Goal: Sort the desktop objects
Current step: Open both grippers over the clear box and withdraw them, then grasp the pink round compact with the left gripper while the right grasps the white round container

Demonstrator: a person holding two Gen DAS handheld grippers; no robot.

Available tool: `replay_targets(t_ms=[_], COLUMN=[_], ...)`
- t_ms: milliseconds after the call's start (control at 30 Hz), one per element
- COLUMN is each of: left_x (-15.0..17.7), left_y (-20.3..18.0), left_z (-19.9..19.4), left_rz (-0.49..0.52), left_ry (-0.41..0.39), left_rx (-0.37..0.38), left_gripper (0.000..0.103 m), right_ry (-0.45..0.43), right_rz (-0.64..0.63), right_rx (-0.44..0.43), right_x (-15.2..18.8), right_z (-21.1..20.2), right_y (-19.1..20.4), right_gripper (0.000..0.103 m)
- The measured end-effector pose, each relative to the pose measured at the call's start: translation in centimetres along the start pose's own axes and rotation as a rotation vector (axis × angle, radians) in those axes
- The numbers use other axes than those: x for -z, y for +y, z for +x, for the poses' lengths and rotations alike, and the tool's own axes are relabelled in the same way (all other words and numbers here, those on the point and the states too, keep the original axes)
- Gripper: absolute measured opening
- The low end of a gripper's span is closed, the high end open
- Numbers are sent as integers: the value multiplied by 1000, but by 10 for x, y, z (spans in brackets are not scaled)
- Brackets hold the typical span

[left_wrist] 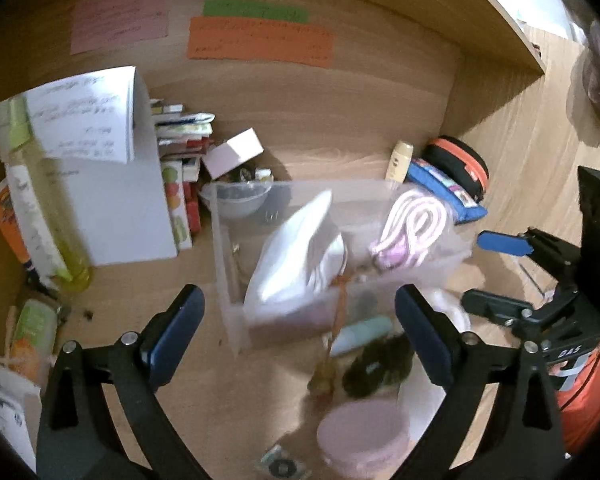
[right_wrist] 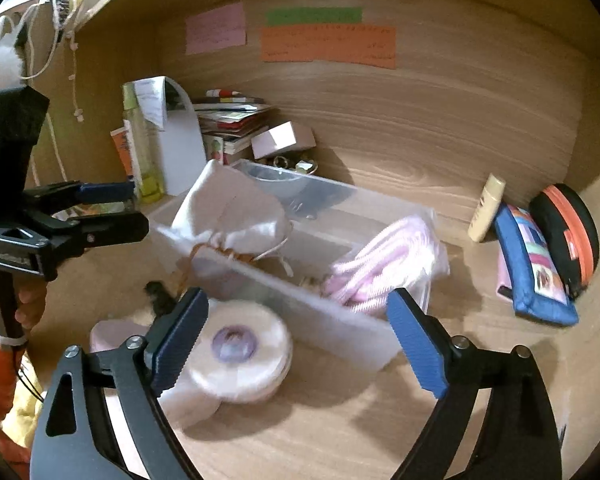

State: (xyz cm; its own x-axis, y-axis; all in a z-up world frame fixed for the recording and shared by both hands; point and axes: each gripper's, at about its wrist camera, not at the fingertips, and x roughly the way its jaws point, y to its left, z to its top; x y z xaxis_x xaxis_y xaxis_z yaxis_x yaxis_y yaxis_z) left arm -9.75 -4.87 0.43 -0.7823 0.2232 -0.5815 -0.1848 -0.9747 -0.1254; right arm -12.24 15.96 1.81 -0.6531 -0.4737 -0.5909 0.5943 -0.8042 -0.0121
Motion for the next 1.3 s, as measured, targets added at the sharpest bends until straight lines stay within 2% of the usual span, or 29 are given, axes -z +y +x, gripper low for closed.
replay_targets(t_ms=[200, 367, 700, 800, 900, 1033, 1133, 1200, 1300], left_x=[26, 49, 81, 87, 91, 92, 91, 90, 90], left_y=[-3, -12, -11, -7, -5, -8, -13, -17, -24], left_z=[-11, -20, -32, -33, -34, -30, -23, -15, -7], left_rz=[7, 20, -19, -39, -50, -40, -24, -14, -1], left_ry=[41, 53, 64, 75, 85, 96, 119, 145, 168], left_rx=[-10, 1, 33, 42, 59, 82, 107, 120, 118], left_gripper=[97, 97, 97, 97, 97, 97, 97, 97, 97], right_ry=[-12, -3, 66, 122, 158, 167, 172, 178, 167], right_rz=[2, 8, 3, 0, 2, 48, 93, 118, 119], right_rx=[14, -28, -93, -124, -86, -62, -70, -90, -75], right_x=[20, 36, 61, 68, 72, 73, 74, 76, 81], right_z=[-17, -22, -10, 4, 18, 24, 22, 20, 11], right_y=[12, 27, 63, 73, 80, 74, 62, 57, 51], right_gripper=[91, 91, 91, 91, 90, 87, 79, 79, 79])
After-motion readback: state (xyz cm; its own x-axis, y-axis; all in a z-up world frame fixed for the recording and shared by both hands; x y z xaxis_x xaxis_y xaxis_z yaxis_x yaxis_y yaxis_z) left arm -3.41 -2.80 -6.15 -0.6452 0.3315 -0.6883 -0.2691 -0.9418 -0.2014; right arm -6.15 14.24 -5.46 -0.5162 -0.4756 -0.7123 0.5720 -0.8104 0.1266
